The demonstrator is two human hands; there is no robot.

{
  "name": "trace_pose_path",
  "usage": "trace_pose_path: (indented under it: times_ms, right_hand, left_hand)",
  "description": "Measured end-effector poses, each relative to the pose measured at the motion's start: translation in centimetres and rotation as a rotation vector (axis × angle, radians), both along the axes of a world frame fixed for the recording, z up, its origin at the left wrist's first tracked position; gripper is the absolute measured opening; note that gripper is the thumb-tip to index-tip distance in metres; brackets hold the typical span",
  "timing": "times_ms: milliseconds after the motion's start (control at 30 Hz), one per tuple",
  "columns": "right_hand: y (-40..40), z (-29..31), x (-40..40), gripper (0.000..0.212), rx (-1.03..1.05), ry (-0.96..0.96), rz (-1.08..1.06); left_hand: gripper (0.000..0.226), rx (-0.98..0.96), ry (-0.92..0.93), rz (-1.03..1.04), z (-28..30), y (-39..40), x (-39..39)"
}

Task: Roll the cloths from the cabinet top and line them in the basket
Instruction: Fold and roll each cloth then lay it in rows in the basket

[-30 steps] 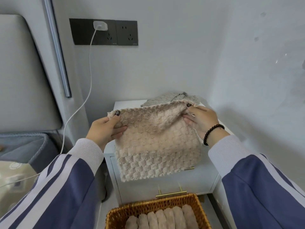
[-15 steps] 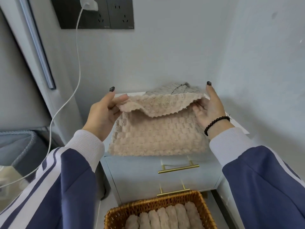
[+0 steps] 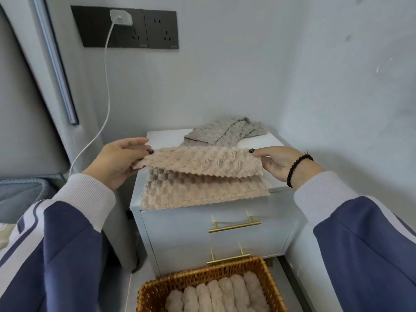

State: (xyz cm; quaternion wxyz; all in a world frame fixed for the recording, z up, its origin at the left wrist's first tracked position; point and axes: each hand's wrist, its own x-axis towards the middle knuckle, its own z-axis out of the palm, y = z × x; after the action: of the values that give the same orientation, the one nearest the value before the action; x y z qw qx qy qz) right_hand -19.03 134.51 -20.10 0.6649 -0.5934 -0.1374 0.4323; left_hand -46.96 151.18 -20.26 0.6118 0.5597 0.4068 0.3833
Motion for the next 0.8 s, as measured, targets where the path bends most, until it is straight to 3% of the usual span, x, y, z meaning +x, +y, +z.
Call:
trace_pose_path:
  times_ms: [100,200,300,367,533,700,800]
  right_hand:
    - [-0.6,-0.5,0.1,0.017,-0.16,-0.139,0.0]
    - [-0.9,-1.6,0.2,0.023,-0.315,-0.452,-0.047]
    - [-1.4,-2.8,0.0,0.021,-0.385,-0.747,0.028]
    - [-1.6,-3.2,0.1,0.017,-0.38,-0.838,0.073]
    - [-1.7,-3.5,0.7,0.022,-0.302,-0.877,0.13]
    - [-2.2,-3.4,1.4,0.019,-0.25,-0.737,0.214]
    - [-2.3,-3.3,1.2,0.018,-0.252,-0.791,0.228]
  left_hand:
    - [0.033,0.019,0.18,-0.129,0.1,-0.3,-0.6]
    - [0.04,0.041,0.35,-0.249,-0.7,-0.8,-0.8]
    - [0.044,0.087,0.407,-0.308,-1.4,-1.1,-0.9]
    - [0.047,0.109,0.419,-0.336,-1.4,-1.2,-1.0]
    - [0.055,0.194,0.508,-0.378,-1.4,-1.2,-1.0]
    - [0.058,0.232,0.543,-0.374,-1.3,-1.2,-1.1]
    - [0.059,0.252,0.588,-0.371,-1.3,-1.3,-1.1]
